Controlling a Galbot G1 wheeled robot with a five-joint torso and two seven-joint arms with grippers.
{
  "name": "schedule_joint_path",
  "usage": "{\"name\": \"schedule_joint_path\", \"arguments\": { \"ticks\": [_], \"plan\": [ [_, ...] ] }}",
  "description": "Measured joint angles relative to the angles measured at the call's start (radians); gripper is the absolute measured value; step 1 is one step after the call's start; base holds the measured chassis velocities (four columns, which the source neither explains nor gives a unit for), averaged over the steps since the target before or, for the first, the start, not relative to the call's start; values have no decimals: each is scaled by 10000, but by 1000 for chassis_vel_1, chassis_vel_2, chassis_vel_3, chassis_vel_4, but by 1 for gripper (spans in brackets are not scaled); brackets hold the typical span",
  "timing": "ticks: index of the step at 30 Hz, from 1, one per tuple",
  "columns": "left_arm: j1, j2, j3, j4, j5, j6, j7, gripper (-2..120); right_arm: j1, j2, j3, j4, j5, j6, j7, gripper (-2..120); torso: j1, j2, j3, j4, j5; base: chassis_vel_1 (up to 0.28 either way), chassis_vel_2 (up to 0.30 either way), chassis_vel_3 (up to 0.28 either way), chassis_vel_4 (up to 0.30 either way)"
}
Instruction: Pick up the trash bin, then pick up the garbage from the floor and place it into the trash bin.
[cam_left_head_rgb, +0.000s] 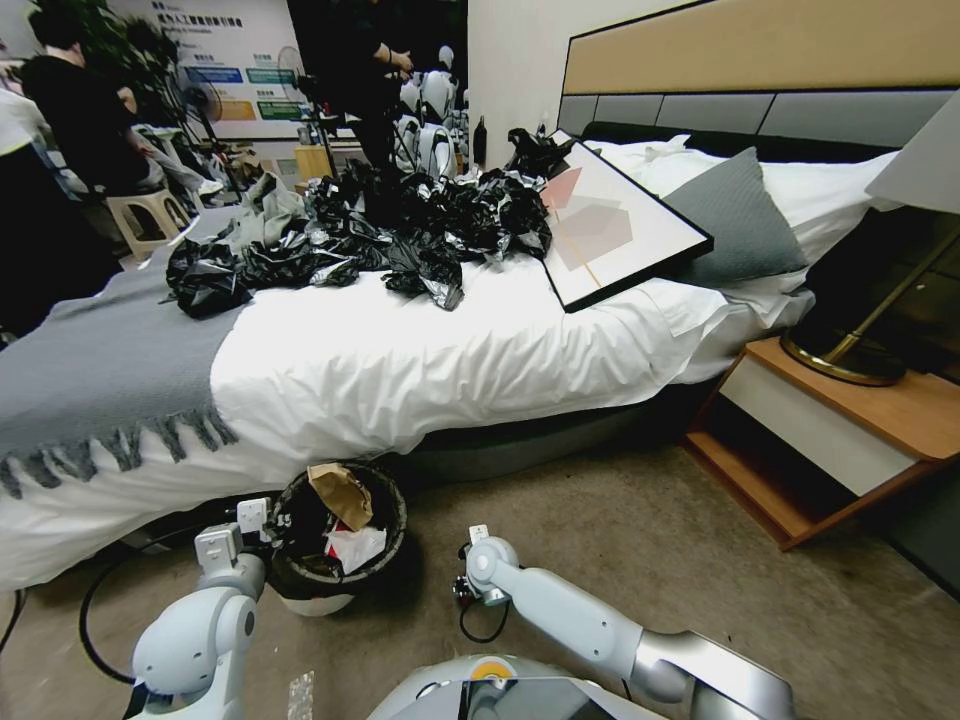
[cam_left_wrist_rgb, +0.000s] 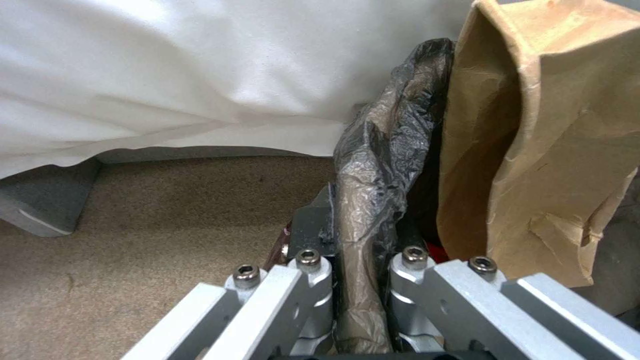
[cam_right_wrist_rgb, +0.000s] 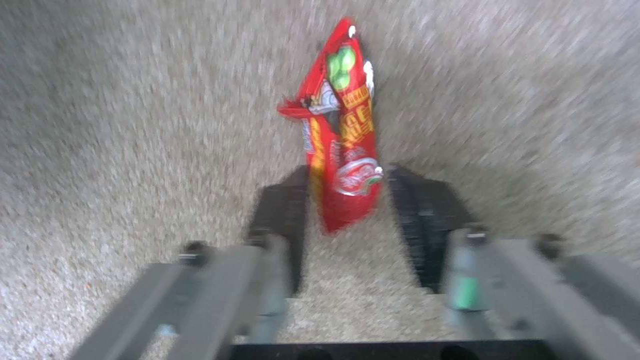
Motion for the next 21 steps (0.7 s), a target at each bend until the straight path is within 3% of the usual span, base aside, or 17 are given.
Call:
{"name": "schedule_joint_path", "arguments": {
  "ticks": [1,4,7,21],
  "plan": [
    [-16,-15,39,2,17,0,0,3,28,19,-14,0,2,0,-1,18,0,0,0,-2,-1,0,0,0,0],
    [-19,-19,52,3,21,0,1,3,38,38,-29,1,3,0,-1,14,0,0,0,-2,0,0,0,0,0],
    [-28,-19,50,2,24,0,4,3,76,130,-113,-26,8,0,-1,0,-1,0,-1,-1,-1,0,0,0,0],
    [-15,6,3,3,15,0,23,3,318,198,-267,-187,-3,-1,-55,0,-1,1,-1,-1,-2,0,0,0,0]
  ]
}}
